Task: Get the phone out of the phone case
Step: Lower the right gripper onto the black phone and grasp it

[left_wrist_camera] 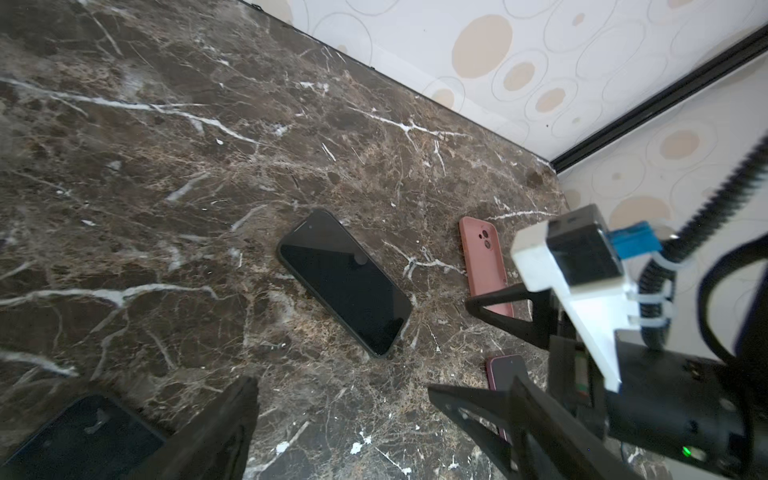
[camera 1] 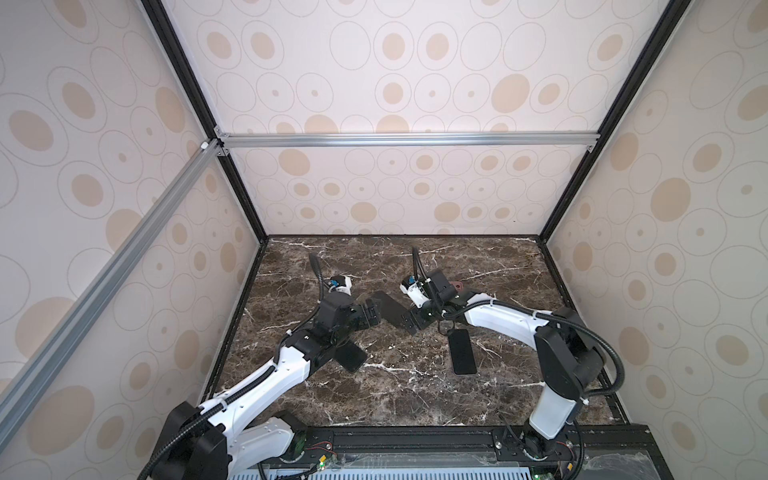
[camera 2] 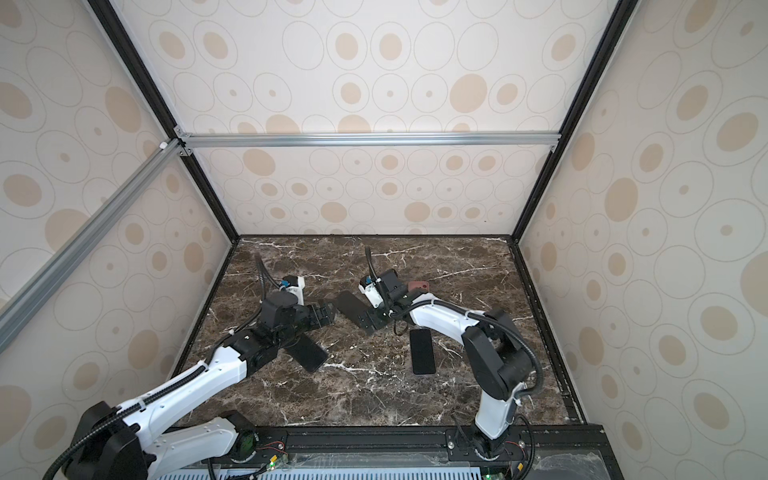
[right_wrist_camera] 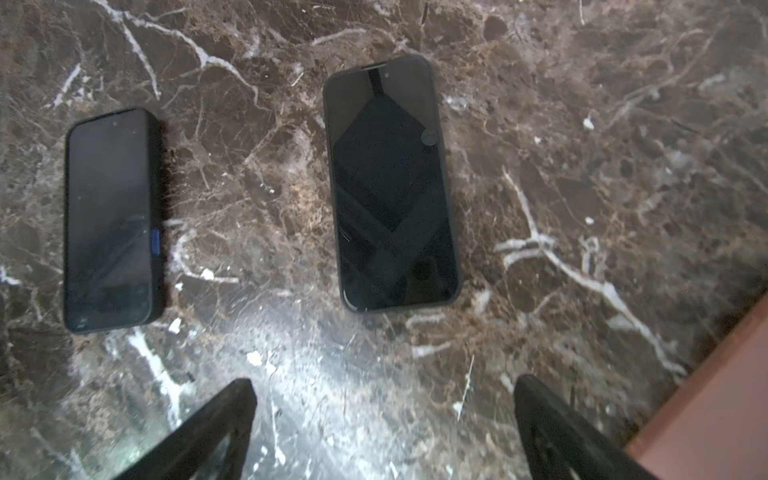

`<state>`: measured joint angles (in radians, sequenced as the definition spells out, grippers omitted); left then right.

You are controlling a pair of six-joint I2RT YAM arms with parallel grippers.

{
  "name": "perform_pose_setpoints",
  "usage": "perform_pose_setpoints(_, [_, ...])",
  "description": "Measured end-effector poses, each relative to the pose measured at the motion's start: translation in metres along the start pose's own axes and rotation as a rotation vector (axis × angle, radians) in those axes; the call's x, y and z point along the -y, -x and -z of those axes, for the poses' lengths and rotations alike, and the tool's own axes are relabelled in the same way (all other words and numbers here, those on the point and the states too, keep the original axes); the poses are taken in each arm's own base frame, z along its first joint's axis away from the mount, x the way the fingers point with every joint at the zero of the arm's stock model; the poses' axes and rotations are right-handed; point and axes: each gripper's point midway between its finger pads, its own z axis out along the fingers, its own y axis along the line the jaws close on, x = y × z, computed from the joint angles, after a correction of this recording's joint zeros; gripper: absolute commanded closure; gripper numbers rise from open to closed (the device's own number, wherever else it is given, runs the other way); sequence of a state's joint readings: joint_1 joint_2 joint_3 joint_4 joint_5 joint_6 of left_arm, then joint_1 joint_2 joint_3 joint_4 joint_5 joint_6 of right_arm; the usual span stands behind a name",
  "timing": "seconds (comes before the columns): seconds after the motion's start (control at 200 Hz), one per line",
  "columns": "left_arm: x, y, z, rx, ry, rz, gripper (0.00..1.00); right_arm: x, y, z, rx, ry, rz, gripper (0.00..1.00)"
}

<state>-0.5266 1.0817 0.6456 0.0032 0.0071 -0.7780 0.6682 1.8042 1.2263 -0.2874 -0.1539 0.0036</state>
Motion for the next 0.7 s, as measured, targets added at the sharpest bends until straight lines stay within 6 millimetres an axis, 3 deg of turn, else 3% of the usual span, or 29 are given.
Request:
perform_pose_setpoints(0.18, [-0.039, 0.005, 0.003, 0.031, 0.003, 0.106, 0.08, 0.003, 0.012, -0.028, -0.053, 0.008, 0.053, 0.00])
perform_pose_setpoints(0.385, [-0.066, 0.001, -0.002, 0.020, -0.022, 0.208, 0.08, 0.004, 0.012, -0.051, -0.120, 0.010, 0.090, 0.00])
perform_pose_setpoints(0.7, [-0.070, 0.005, -0.008, 0.014, -0.084, 0.256, 0.07, 0.003, 0.007, -0.075, -0.190, -0.023, 0.133, 0.00])
